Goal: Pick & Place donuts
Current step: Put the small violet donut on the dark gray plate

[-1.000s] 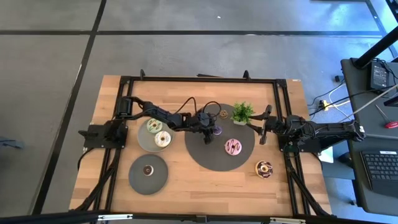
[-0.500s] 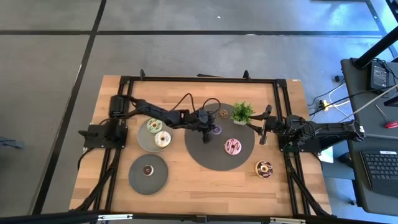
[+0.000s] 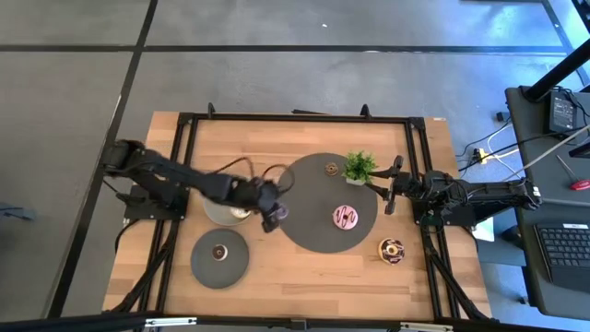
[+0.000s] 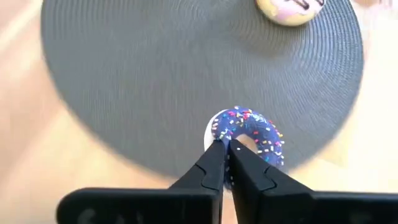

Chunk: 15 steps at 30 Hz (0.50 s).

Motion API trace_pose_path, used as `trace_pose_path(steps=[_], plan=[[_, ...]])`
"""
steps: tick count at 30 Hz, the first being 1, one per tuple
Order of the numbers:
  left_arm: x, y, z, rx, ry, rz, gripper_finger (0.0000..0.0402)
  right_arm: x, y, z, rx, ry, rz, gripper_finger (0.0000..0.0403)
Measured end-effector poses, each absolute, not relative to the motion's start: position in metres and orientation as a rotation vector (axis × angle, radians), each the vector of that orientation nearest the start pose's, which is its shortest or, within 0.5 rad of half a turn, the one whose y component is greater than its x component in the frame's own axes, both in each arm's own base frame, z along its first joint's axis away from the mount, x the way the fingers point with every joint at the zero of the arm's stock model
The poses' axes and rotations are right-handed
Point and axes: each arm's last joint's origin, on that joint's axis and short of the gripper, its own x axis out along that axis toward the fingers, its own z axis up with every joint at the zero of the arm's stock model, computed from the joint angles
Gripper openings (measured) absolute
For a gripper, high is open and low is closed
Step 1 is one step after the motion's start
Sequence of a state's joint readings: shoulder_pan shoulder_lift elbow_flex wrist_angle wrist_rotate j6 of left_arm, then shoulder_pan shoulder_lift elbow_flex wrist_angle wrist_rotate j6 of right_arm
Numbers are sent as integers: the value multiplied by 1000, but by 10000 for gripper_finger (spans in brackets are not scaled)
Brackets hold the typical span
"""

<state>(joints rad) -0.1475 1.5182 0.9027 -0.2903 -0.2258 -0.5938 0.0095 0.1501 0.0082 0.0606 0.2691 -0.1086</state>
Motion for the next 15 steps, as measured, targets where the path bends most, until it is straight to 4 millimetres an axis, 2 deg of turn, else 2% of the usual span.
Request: trace_pose_path(steps=[3, 7, 11, 15], plan=[[271, -65, 193, -483, 820, 357, 12, 105, -7, 160, -111, 94, -256, 168], [239, -101, 184, -506, 839, 310, 10, 105, -7, 160, -96, 92, -256, 168], [219, -131, 180, -498, 874, 242, 9, 105, -7, 160, -100, 92, -256, 168], [204, -149, 174, -469, 922, 212, 9, 105, -7, 160, -119, 95, -255, 168]])
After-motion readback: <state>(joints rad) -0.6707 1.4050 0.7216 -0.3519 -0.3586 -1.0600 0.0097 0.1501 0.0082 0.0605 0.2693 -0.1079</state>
